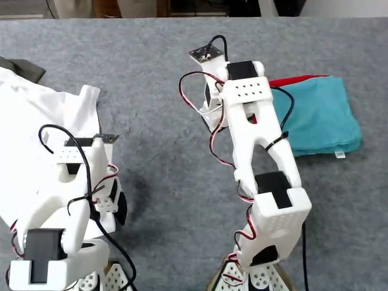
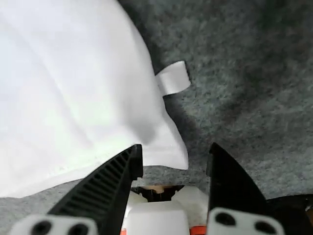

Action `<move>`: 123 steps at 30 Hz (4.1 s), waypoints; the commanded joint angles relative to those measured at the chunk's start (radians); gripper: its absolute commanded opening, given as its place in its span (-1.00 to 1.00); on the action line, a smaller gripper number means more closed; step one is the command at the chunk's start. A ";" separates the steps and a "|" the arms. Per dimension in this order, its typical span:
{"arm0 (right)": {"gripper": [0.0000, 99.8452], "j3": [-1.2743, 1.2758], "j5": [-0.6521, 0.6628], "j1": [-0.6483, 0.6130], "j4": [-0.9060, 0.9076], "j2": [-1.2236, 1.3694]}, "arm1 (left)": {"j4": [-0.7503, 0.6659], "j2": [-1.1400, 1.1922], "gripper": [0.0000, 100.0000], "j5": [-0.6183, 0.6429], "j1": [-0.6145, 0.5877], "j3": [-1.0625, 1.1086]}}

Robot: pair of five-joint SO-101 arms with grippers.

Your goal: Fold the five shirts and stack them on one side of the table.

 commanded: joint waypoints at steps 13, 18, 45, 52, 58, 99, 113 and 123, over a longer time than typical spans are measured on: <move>-0.99 -0.048 -0.006 0.018 -0.018 -0.005 | -0.074 0.145 -0.61 0.055 0.003 -0.012; -0.99 -0.048 -0.006 0.018 -0.017 -0.005 | -0.087 0.179 -0.61 0.077 0.005 -0.028; -0.80 -0.170 -0.014 0.028 -0.009 0.036 | 0.377 0.177 -0.96 -0.074 -0.057 -0.560; -0.48 -0.472 -0.009 -0.113 0.068 0.249 | 0.387 0.067 -0.96 -0.169 -0.359 -0.882; -0.59 -0.835 -0.014 -0.303 0.071 0.521 | 0.387 -0.085 -0.96 -0.347 -0.569 -0.901; -0.62 -1.070 -0.221 -0.657 -0.614 0.954 | 0.382 -0.130 -0.96 -0.735 -1.367 -0.654; -1.00 -1.285 -0.327 -0.575 -0.330 0.954 | 0.381 -0.130 -0.96 -0.724 -1.358 -0.684; -1.00 -1.445 -0.333 -0.575 0.020 0.871 | 0.381 -0.130 -0.96 -0.654 -1.355 -0.793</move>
